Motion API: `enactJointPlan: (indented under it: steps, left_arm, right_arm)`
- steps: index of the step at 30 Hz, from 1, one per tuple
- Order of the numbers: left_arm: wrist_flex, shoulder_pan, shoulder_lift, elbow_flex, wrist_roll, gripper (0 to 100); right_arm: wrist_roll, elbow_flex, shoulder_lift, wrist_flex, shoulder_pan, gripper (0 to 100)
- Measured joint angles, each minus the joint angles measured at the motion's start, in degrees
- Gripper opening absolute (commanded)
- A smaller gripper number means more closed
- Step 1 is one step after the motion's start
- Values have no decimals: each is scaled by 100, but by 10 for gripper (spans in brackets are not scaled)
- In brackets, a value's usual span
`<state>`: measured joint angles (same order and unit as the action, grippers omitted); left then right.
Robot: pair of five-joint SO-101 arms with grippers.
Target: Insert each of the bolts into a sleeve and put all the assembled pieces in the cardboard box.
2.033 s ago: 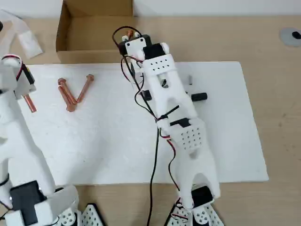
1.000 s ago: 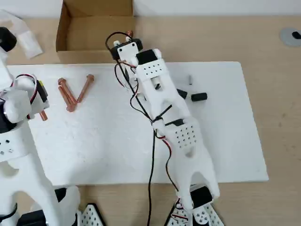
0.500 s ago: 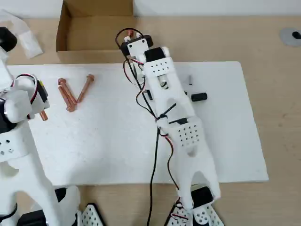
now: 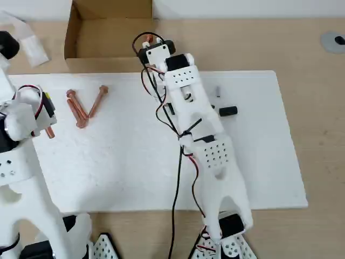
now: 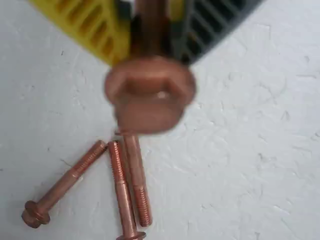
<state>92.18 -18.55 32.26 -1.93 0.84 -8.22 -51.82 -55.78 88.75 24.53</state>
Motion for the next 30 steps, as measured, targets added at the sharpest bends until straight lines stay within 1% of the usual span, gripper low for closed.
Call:
enactJointPlan:
  steps: [2,5,9,11,16,30]
  left_arm:
    - [0,0,0,0,0,10]
    - [0,0,0,0,0,10]
    - [0,0,0,0,0,10]
    - [0,0,0,0,0,10]
    - [0,0,0,0,0,10]
    - [0,0,0,0,0,11]
  right_arm:
    - [0,0,0,0,0,34]
    - [0,-79,-26,44,0,101]
    - [9,-413,-70,466,62,171]
    - [18,-642,-97,756,211,175]
    - [9,-1081,-97,1116,202,175]
    - [0,-1380,-730,1196,202,175]
